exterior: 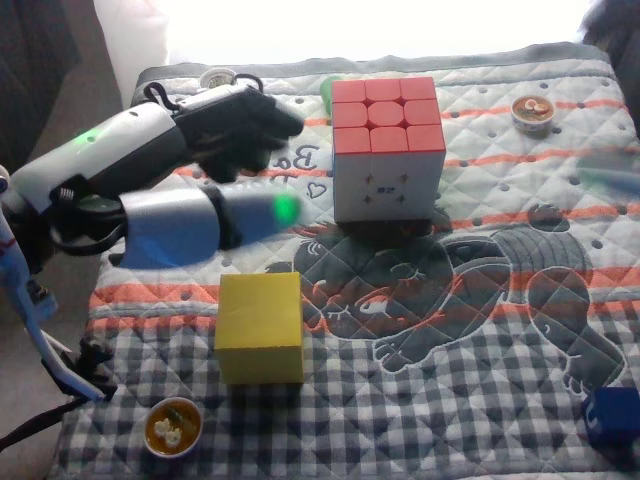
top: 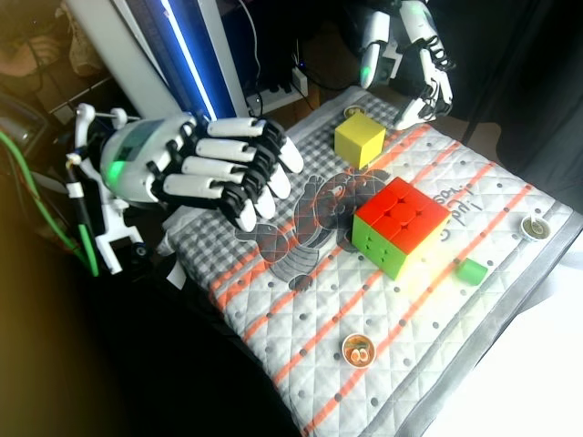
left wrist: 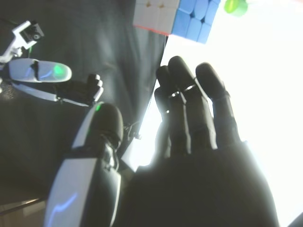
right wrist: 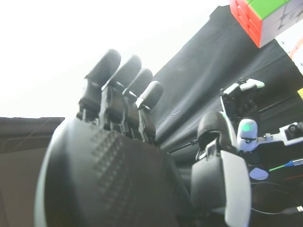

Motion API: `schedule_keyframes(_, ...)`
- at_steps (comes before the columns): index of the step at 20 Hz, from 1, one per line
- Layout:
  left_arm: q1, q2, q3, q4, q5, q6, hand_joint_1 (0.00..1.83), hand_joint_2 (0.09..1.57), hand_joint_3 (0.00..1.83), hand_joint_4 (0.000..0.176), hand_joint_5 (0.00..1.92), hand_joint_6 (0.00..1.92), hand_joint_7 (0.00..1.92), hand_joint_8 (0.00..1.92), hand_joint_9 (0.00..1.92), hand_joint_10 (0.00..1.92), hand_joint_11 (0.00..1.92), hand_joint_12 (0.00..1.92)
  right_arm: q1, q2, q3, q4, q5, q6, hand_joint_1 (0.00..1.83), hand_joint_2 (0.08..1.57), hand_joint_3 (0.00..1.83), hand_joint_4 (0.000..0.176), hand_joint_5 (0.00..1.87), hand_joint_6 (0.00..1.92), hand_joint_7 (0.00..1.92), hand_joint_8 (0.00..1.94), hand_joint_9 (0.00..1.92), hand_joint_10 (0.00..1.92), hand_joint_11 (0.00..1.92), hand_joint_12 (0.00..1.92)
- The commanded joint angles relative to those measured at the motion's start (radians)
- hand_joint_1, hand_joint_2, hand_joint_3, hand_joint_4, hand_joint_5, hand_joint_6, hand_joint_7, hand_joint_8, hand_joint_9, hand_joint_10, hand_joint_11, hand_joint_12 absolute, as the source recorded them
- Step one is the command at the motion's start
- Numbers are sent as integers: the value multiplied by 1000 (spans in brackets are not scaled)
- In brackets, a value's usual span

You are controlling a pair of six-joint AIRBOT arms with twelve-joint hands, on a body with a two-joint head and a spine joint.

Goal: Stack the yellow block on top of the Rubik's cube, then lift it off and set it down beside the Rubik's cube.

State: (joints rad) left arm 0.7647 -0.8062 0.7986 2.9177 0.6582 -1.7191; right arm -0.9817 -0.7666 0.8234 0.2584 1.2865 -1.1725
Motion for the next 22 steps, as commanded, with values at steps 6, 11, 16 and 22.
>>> schedule_keyframes(6,-7,0,-5,31,127,-9,672,875,0,76,207,0,119,0,101,5,0,565,6,-3,6,-2,122,0,914,883,1,0,865,1,485,4,303,8,0,635)
schedule_keyframes(11,-16,-1,-6,75,9,-9,765,784,0,48,381,18,200,6,201,30,0,1116,6,-6,7,-1,122,0,892,921,2,0,824,1,438,8,307,14,0,778)
schedule_keyframes(16,-26,-1,-6,94,-130,-1,776,768,0,95,277,4,143,3,136,18,0,955,5,-6,9,1,122,0,822,943,2,0,780,0,384,0,255,0,0,623)
schedule_keyframes(22,-27,-11,2,94,-251,30,800,805,4,121,269,3,117,1,109,4,0,798,6,-7,12,1,119,3,811,980,0,0,733,6,466,9,328,22,0,687)
